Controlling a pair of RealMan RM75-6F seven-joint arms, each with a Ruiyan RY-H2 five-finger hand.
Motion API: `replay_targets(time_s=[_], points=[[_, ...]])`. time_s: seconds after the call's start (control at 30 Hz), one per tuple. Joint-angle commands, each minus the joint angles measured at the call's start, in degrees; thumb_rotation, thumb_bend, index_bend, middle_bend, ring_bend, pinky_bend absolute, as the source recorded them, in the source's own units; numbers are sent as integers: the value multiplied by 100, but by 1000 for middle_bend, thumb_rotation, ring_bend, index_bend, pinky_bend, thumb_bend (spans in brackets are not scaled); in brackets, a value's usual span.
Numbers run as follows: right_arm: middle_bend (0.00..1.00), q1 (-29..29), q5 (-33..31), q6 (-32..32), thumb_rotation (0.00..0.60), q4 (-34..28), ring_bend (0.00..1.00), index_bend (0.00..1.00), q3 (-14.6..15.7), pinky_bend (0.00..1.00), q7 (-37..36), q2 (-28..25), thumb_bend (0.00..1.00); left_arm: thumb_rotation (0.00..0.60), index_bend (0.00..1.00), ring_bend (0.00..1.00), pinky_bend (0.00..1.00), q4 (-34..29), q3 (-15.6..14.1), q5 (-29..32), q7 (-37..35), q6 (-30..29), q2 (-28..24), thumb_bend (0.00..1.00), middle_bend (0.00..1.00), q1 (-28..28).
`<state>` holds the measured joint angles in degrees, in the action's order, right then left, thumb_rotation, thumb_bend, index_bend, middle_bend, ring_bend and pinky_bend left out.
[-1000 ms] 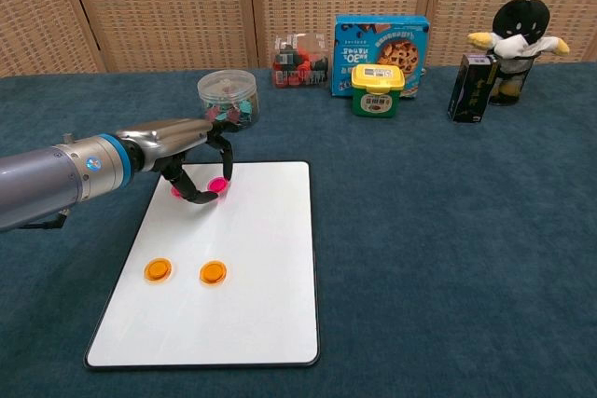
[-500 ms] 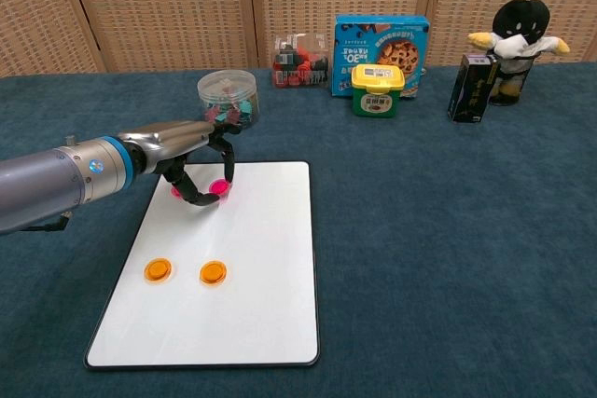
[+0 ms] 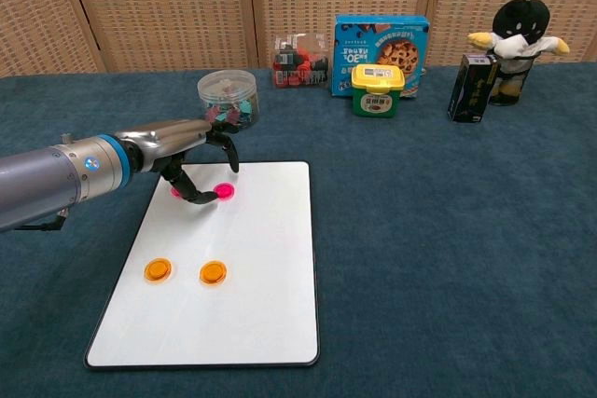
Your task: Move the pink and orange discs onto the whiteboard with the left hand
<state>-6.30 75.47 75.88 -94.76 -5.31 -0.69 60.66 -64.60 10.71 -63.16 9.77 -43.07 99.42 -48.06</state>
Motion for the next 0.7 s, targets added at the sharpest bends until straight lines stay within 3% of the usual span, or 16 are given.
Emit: replay_targets(time_s=[0.03, 0.27, 0.33, 0.4, 0.57, 0.7], points=[[0, 0, -1, -1, 600, 2, 0, 0, 0, 0, -2, 1, 0, 600, 285, 0, 0, -53, -4, -44, -50, -21, -52, 335, 0, 12], [0, 5, 4, 16, 600, 5, 0, 0, -3, 0, -10, 6, 0, 600, 248, 0, 0, -507, -8, -339, -300, -343, -386, 331, 0, 163], [0, 7, 9, 23, 600, 16, 0, 0, -4, 0, -12, 9, 0, 600, 216, 0, 0, -899, -79, -629, -454, -740, -711, 317, 0, 381], [0, 13, 16, 40, 600, 21, 0, 0, -5, 0, -15, 15, 0, 600, 173, 0, 0, -1267, -217, -905, -587, -1140, -1055, 265, 0, 650], [0, 25, 55, 98, 600, 31, 0, 0, -3, 0, 21, 35, 0, 600, 18, 0, 0, -1882, -566, -1249, -781, -2143, -1795, 29, 0, 1435], [0, 35, 96, 163, 600, 50, 0, 0, -5, 0, 64, 70, 0, 600, 0, 0, 0, -2279, -819, -1222, -661, -2905, -2361, 0, 0, 2131]])
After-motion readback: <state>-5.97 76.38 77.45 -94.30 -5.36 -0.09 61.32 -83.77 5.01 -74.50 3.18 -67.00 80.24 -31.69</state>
